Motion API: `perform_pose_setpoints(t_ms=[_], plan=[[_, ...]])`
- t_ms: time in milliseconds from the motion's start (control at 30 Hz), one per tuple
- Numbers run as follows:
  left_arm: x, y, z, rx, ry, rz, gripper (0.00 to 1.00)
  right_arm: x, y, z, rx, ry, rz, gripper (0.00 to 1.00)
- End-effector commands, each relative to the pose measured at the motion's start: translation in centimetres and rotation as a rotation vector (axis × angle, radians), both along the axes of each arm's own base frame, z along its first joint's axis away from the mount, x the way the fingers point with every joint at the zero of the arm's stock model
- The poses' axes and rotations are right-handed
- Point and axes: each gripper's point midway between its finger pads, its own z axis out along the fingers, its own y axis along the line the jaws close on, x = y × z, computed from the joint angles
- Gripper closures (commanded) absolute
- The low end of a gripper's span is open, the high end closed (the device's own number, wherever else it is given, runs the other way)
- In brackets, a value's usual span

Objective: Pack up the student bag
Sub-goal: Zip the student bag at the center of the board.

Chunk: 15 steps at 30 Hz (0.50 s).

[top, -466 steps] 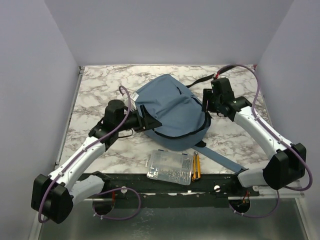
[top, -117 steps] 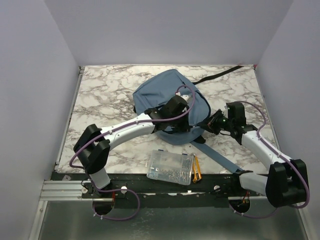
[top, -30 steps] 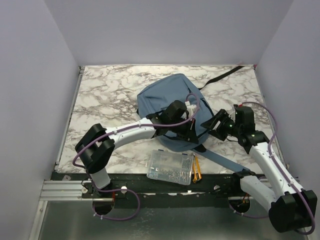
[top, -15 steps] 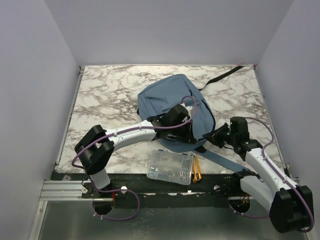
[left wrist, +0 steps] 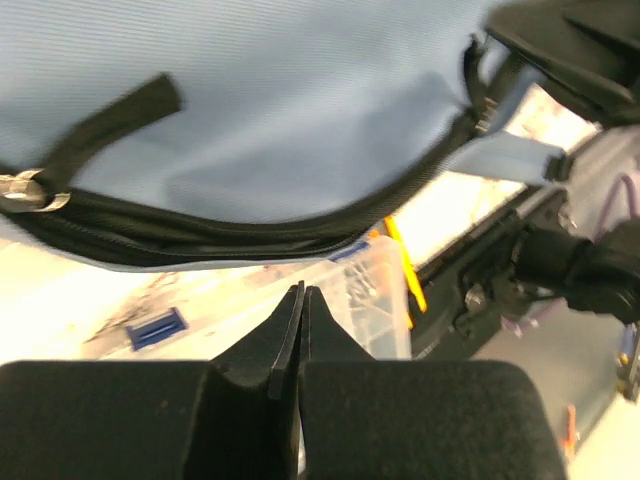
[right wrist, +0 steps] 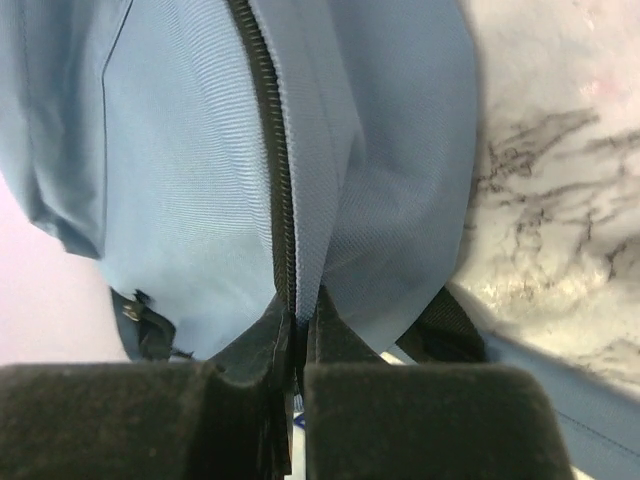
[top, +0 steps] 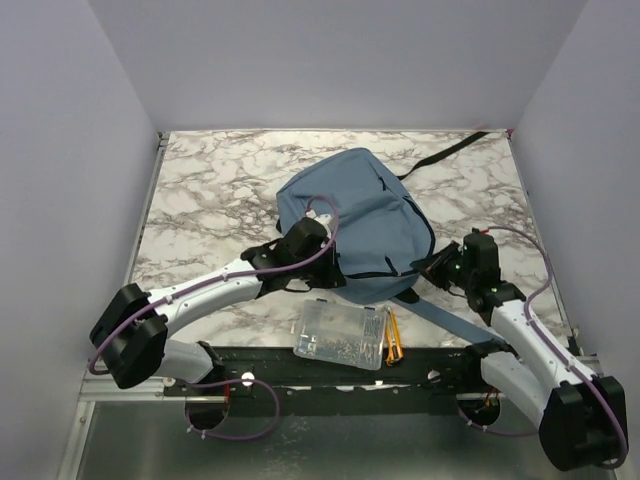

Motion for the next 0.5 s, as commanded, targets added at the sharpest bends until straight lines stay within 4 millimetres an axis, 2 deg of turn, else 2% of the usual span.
perform_pose_setpoints(t_ms=[0, 33, 67, 133, 200, 267, 367, 400, 467], plan=[[-2.3, -3.5, 4.4, -0.206, -0.056, -0.244, 1.00, 0.8, 1.4, 1.0, -0.134, -0.091, 0.272, 0.99], [-2.4, -4.0, 5.2, -0.235, -0.072, -0.277, 1.00, 0.4, 1.5, 0.8, -0.153, -0.071, 0.319, 0.99], [-2.3, -4.2, 5.7, -0.242, -0.092, -0.293, 0.91, 0.0, 1.8, 0.6, -0.156, -0.052, 0.352, 0.97], [-1.9, -4.3, 6.2, -0.245, -0.138, -0.306, 0.61, -0.6, 1.0, 0.7, -0.219, -0.003, 0.370, 0.79], [-1.6, -4.4, 6.5, -0.240, -0.165, -0.318, 0.49, -0.7, -0.3, 1.7, -0.296, 0.030, 0.354, 0.61], [-1.0, -4.3, 6.3, -0.234, -0.155, -0.281, 0.43, -0.8, -0.3, 3.2, -0.310, 0.028, 0.346, 0.55], [-0.3, -3.6, 6.0, -0.263, -0.072, -0.194, 0.40, -0.4, -0.3, 6.1, -0.439, -0.011, 0.349, 0.43], [-0.3, -3.5, 6.0, -0.283, -0.045, -0.175, 0.39, -0.3, 0.3, 7.1, -0.490, -0.035, 0.389, 0.39], [0.1, -2.6, 5.6, -0.301, 0.009, -0.106, 0.38, -0.1, 1.8, 7.7, -0.575, -0.048, 0.478, 0.35]])
